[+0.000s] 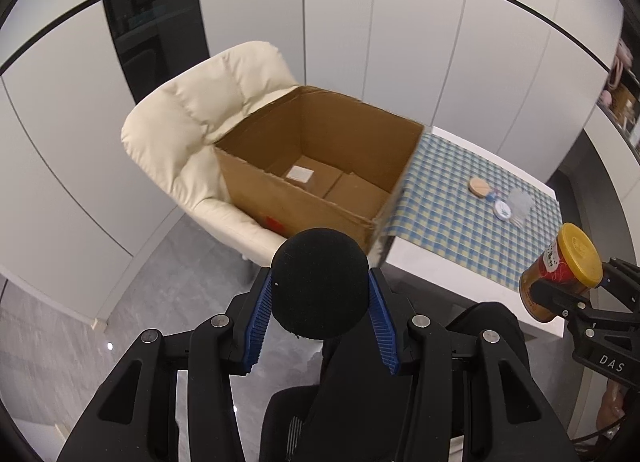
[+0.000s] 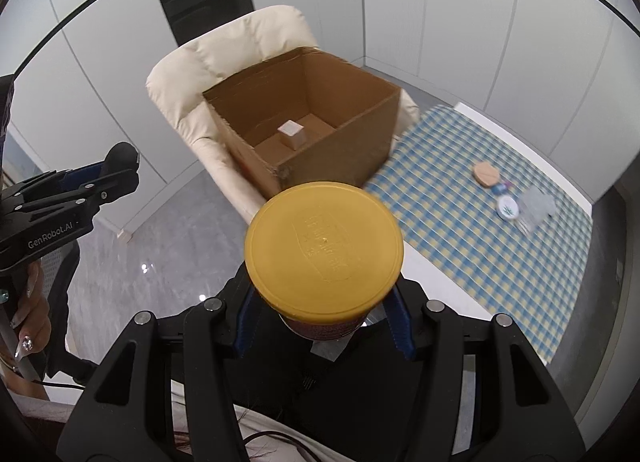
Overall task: Organize objects
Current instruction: 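Carry the jar with the right tool while the left tool carries the tin over the box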
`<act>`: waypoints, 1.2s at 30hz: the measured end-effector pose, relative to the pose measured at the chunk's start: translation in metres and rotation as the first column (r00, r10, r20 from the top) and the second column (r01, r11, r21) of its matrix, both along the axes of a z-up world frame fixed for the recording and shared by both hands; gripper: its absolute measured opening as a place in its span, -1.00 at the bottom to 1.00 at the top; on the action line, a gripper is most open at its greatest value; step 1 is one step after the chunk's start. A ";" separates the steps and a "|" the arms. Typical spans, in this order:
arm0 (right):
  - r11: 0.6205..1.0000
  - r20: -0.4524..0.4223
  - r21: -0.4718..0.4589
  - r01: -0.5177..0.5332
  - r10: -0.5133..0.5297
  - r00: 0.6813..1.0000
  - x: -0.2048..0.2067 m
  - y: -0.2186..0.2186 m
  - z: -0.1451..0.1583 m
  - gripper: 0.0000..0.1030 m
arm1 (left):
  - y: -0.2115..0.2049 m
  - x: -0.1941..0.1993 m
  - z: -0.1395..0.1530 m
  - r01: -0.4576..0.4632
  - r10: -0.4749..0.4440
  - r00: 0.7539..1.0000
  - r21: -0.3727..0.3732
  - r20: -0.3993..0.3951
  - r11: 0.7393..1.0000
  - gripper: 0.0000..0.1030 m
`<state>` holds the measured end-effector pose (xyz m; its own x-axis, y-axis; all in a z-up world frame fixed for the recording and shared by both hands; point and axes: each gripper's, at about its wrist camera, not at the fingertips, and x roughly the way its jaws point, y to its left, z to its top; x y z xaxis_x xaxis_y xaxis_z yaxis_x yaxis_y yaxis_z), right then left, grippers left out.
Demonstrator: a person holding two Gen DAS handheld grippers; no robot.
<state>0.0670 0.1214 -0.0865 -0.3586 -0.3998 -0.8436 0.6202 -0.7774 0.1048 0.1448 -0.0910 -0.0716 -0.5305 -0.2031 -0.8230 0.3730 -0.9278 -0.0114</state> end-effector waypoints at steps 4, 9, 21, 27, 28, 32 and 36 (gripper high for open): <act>1.000 0.007 0.006 -0.021 0.021 1.000 -0.009 -0.015 -0.004 0.09 | -0.007 -0.005 0.000 -0.013 0.013 1.000 -0.005 0.000 1.000 -0.10; 0.999 0.019 0.013 -0.030 0.029 0.999 -0.017 -0.025 -0.012 0.09 | -0.019 -0.012 0.001 -0.031 0.031 0.999 0.007 -0.009 1.000 -0.10; 1.000 0.049 0.014 -0.014 0.013 0.999 -0.048 -0.042 -0.027 0.09 | -0.036 -0.052 -0.011 -0.044 0.046 0.998 0.069 -0.032 0.997 -0.10; 1.000 0.016 -0.008 -0.023 0.023 1.000 -0.086 -0.071 -0.035 0.09 | -0.050 -0.095 -0.021 -0.066 0.070 0.995 0.063 -0.071 0.996 -0.10; 1.000 0.015 -0.009 -0.030 0.030 0.999 -0.093 -0.076 -0.037 0.09 | -0.054 -0.103 -0.023 -0.069 0.073 0.994 0.064 -0.075 0.996 -0.10; 0.998 0.012 -0.011 -0.057 0.057 0.998 -0.124 -0.102 -0.047 0.09 | -0.067 -0.136 -0.035 -0.084 0.089 0.993 0.062 -0.073 0.995 -0.10; 0.997 -0.025 0.015 -0.076 0.077 0.997 -0.146 -0.128 -0.056 0.09 | -0.081 -0.164 -0.048 -0.097 0.099 0.993 0.049 -0.061 0.994 -0.10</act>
